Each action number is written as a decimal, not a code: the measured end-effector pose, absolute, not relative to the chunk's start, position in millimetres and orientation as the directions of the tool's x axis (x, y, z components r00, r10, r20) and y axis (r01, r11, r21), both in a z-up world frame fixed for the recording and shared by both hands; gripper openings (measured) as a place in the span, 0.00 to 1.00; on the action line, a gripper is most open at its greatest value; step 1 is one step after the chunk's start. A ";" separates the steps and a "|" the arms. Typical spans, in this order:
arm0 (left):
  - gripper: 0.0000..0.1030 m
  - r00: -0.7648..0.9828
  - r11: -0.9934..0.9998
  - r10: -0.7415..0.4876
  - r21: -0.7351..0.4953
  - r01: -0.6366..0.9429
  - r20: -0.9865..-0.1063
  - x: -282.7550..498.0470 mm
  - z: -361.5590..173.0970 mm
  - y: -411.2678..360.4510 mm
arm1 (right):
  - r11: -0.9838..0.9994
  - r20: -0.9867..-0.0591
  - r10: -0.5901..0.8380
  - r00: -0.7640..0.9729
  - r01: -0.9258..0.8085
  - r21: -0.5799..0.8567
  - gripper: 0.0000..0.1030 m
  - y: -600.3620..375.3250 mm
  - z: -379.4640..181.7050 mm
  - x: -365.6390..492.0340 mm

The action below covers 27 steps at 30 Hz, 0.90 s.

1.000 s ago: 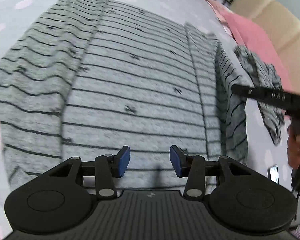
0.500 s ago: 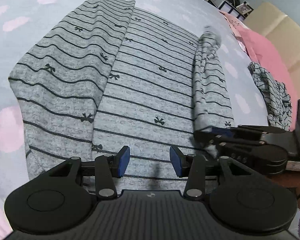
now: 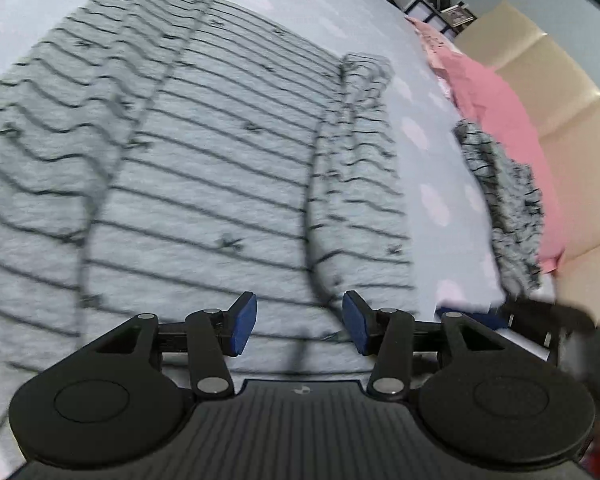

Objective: Fold clothes

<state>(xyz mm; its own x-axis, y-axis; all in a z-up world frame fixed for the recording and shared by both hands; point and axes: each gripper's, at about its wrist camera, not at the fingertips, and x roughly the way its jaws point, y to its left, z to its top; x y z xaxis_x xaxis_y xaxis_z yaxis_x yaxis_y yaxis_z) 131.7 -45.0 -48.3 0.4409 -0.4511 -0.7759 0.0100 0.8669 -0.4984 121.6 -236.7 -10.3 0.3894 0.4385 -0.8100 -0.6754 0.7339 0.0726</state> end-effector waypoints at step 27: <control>0.30 0.498 0.907 -0.421 -0.352 0.231 -0.758 164.2 -49.9 -102.1 | 0.717 -0.823 0.469 0.319 -0.683 0.144 0.53 -290.5 -17.7 83.3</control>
<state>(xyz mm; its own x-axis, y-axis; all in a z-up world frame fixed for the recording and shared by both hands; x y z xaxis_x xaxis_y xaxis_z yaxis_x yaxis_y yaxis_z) 164.2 -102.1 -49.9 0.4978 -0.4210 -0.7582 0.2306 0.9071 -0.3523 83.3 -290.5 -17.7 0.3194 0.4693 -0.8233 -0.6826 0.7165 0.1437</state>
